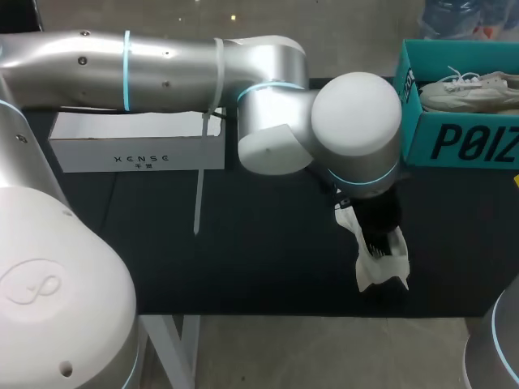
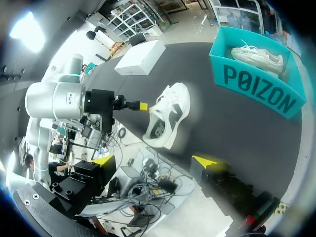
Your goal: Take the shoe out of the shoebox, open the shoe tongue, remove and reinsert the insole, then place the shoe into the shoebox
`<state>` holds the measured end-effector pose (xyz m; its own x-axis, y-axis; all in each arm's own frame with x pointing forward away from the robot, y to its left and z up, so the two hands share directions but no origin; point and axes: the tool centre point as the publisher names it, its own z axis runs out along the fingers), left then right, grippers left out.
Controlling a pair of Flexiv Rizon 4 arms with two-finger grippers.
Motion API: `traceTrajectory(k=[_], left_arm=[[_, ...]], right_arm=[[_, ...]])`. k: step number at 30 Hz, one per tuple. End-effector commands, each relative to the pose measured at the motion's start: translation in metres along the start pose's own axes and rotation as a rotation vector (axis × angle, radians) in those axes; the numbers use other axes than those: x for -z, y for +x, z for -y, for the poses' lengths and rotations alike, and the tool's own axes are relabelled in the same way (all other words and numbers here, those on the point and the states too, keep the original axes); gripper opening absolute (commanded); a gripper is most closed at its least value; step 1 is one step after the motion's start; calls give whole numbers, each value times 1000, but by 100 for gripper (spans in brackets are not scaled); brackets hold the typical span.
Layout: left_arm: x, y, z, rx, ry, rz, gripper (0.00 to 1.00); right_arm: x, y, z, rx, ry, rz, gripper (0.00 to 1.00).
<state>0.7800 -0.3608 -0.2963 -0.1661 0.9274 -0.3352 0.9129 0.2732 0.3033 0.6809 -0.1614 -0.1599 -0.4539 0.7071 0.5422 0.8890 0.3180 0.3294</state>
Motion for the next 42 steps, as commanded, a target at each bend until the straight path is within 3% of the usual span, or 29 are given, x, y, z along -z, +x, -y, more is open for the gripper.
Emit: traceTrajectory(k=[1, 5, 9, 17, 18, 19, 42], left_arm=[[2, -9, -1, 16, -7, 14, 0], [41, -8, -17, 90, -54, 46, 0], [70, 14, -23, 196, -65, 36, 0], [77, 56, 0, 318, -4, -18, 0], [77, 58, 3, 318, 0, -35, 45], [80, 60, 4, 332, 18, -11, 100], [80, 60, 4, 332, 18, -11, 100]], right_arm=[[0, 0, 0, -1, 1, 1, 100], [0, 0, 0, -1, 1, 1, 100], [0, 0, 0, -1, 1, 1, 100], [0, 0, 0, -1, 1, 1, 100], [0, 0, 0, -1, 1, 1, 100], [0, 0, 0, -1, 1, 1, 100], [0, 0, 0, -1, 1, 1, 100]])
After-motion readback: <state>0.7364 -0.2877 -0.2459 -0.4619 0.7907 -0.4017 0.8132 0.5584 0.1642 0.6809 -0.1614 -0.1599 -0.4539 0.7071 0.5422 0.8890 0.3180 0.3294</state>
